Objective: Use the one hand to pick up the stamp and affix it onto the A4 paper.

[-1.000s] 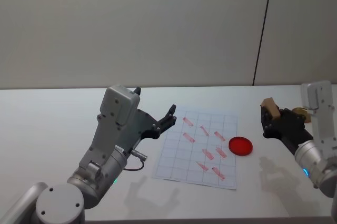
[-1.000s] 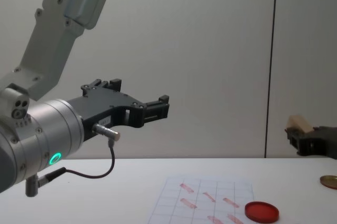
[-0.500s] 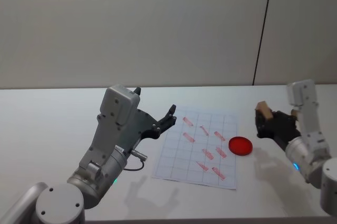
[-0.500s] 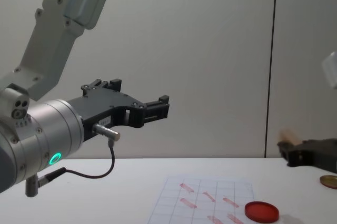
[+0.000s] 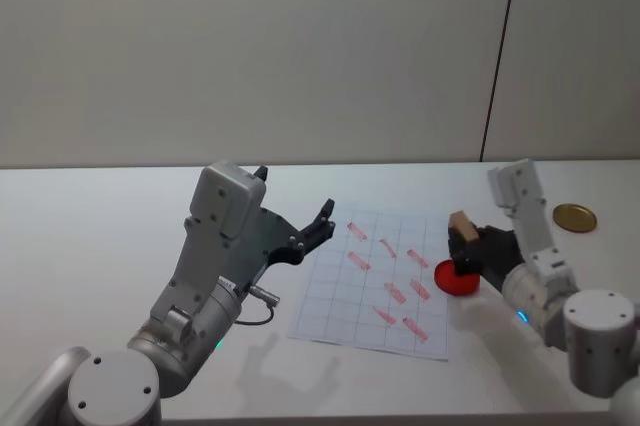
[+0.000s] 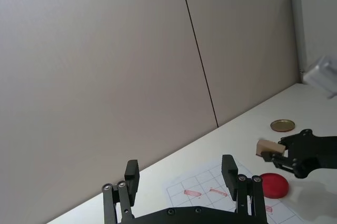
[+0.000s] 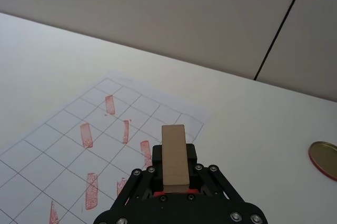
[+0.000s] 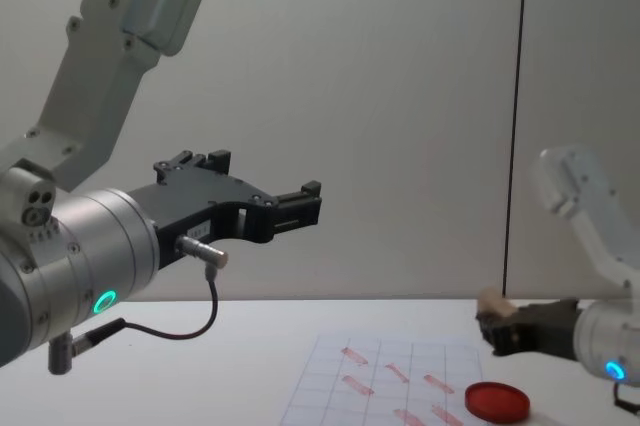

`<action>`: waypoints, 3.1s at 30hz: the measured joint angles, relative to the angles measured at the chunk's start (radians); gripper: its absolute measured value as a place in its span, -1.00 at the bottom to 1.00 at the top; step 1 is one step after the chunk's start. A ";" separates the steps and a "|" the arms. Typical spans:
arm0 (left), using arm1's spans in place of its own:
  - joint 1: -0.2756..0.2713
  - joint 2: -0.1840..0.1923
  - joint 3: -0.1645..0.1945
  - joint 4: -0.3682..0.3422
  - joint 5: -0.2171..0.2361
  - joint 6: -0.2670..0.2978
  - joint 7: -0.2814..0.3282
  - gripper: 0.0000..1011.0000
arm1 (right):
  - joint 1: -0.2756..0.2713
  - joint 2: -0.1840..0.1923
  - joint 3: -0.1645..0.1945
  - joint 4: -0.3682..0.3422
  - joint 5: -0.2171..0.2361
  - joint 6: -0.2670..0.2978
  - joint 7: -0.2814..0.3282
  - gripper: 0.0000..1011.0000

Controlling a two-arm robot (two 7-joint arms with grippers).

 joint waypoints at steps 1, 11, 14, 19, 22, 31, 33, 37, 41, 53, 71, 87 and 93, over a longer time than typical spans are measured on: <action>0.000 0.000 0.000 0.000 0.000 0.000 0.000 0.96 | 0.014 -0.007 -0.004 0.026 -0.006 -0.002 0.001 -0.56; 0.000 0.000 0.000 0.000 0.000 0.000 0.000 0.96 | 0.109 -0.051 -0.021 0.207 -0.032 -0.021 -0.017 -0.56; 0.000 0.000 0.000 0.000 0.000 0.000 0.000 0.96 | 0.132 -0.060 -0.022 0.250 -0.036 -0.028 -0.022 -0.56; 0.000 0.000 0.000 0.000 0.000 0.000 0.000 0.96 | 0.180 -0.078 -0.022 0.340 -0.044 -0.043 -0.034 -0.56; 0.000 0.000 0.000 0.000 0.000 0.000 0.000 0.96 | 0.201 -0.086 -0.021 0.379 -0.048 -0.050 -0.037 -0.56; 0.000 0.000 0.000 0.000 0.000 0.000 0.000 0.96 | 0.239 -0.098 -0.018 0.452 -0.055 -0.061 -0.034 -0.56; 0.000 0.000 0.000 0.000 0.000 0.000 0.000 0.96 | 0.241 -0.099 -0.017 0.457 -0.056 -0.061 -0.030 -0.56; 0.000 0.000 0.000 0.000 0.000 0.000 0.000 0.96 | 0.238 -0.097 -0.014 0.448 -0.057 -0.051 -0.021 -0.56; 0.000 0.000 0.000 0.000 0.000 0.000 0.000 0.96 | 0.226 -0.093 -0.012 0.427 -0.058 -0.037 -0.014 -0.56; 0.000 0.000 0.000 0.000 0.000 0.000 0.000 0.96 | 0.176 -0.071 0.001 0.339 -0.062 0.005 -0.003 -0.56; 0.000 0.000 0.000 0.000 0.000 0.000 0.000 0.96 | 0.159 -0.060 0.012 0.325 -0.062 0.009 0.016 -0.56; 0.000 0.000 0.000 0.000 0.000 0.000 0.000 0.96 | 0.198 -0.073 0.012 0.407 -0.062 -0.031 0.025 -0.16; 0.000 0.000 0.000 0.000 0.000 0.000 0.000 0.96 | 0.203 -0.075 0.012 0.418 -0.063 -0.045 0.027 0.24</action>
